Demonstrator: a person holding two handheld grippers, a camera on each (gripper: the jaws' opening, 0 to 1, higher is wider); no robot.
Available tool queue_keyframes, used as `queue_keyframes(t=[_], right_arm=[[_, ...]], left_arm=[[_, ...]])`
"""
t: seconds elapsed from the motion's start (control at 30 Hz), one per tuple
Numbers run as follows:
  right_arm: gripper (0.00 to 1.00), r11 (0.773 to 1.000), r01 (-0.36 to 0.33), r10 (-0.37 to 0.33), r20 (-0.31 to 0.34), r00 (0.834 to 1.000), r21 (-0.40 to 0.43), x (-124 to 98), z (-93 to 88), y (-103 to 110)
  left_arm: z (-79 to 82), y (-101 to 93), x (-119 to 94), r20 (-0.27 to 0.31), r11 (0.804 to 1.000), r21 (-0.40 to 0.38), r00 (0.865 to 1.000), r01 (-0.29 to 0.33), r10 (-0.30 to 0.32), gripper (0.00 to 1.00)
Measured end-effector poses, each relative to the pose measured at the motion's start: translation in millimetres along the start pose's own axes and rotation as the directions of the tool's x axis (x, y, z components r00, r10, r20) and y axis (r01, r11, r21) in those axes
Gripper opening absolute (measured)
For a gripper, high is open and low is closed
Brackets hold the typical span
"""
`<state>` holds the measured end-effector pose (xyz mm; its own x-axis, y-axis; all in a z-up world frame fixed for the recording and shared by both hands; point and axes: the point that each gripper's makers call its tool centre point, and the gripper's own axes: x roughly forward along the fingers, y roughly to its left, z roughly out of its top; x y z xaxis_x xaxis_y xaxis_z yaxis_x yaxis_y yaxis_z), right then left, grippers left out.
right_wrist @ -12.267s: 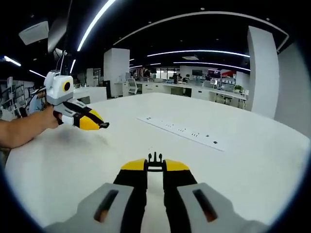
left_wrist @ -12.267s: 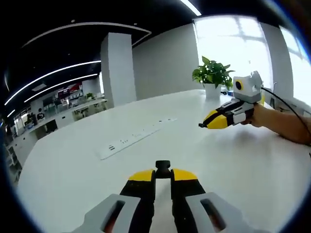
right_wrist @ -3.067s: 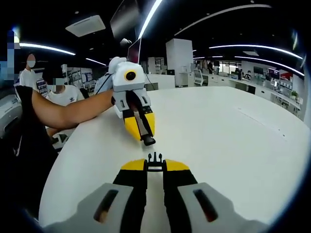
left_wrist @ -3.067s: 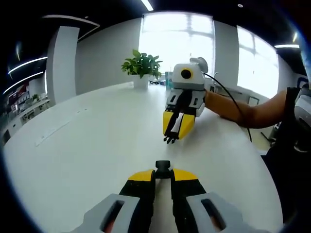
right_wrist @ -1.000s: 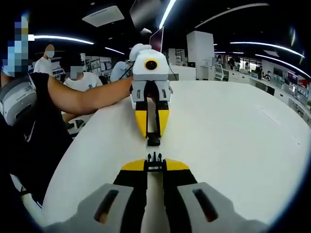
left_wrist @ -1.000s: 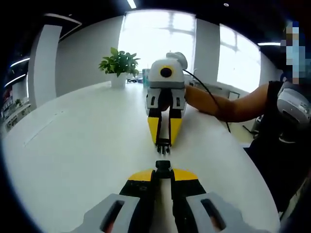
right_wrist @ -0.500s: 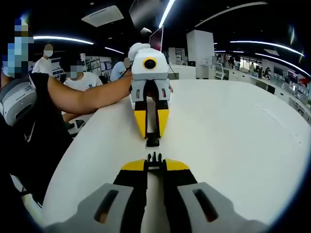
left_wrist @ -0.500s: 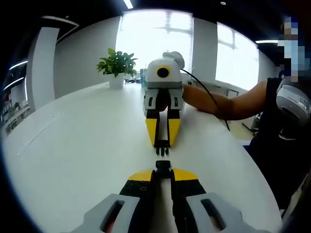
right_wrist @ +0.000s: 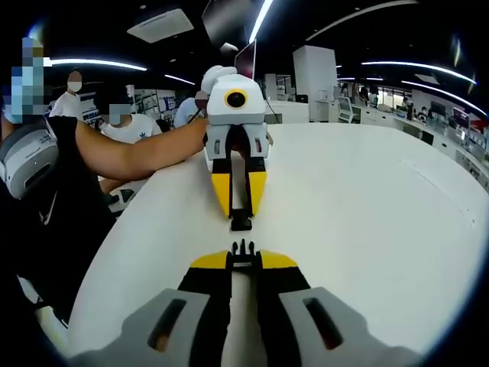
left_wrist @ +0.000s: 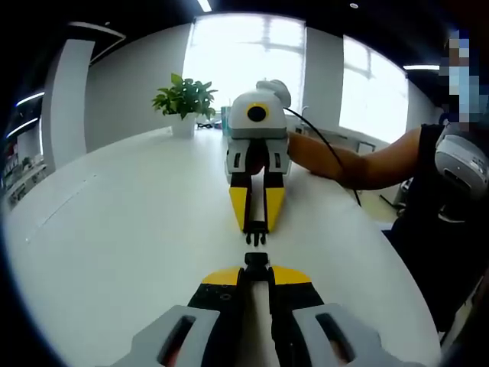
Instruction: Snap the two parts of the plastic buckle together until the buckle closes and remains connected.
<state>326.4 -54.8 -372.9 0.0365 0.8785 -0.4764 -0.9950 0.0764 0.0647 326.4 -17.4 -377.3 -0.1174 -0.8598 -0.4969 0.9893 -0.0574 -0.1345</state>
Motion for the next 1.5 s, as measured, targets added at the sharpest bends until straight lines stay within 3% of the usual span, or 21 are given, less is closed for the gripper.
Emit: queue_keyframes(t=[0.33, 0.83, 1.5], right_arm=[[0.1, 1.0, 0.001, -0.001, 0.001, 1.0, -0.001, 0.7, 0.1, 0.9], [0.1, 1.0, 0.0, 0.0, 0.006, 1.0, 0.001, 2.6, 1.0, 0.6], [0.1, 1.0, 0.001, -0.001, 0.013, 1.0, -0.017, 5.8, 2.9, 0.6]], left_arm=[[0.1, -0.1, 2.0, -0.034, 0.998, 0.048, 0.999, -0.031, 0.032, 0.1], [0.7, 4.5, 2.6, -0.081, 0.996, 0.052, 0.994, -0.071, 0.075, 0.1], [2.5, 0.3, 6.7, -0.071, 0.996, 0.068, 0.996, -0.054, 0.059, 0.1]])
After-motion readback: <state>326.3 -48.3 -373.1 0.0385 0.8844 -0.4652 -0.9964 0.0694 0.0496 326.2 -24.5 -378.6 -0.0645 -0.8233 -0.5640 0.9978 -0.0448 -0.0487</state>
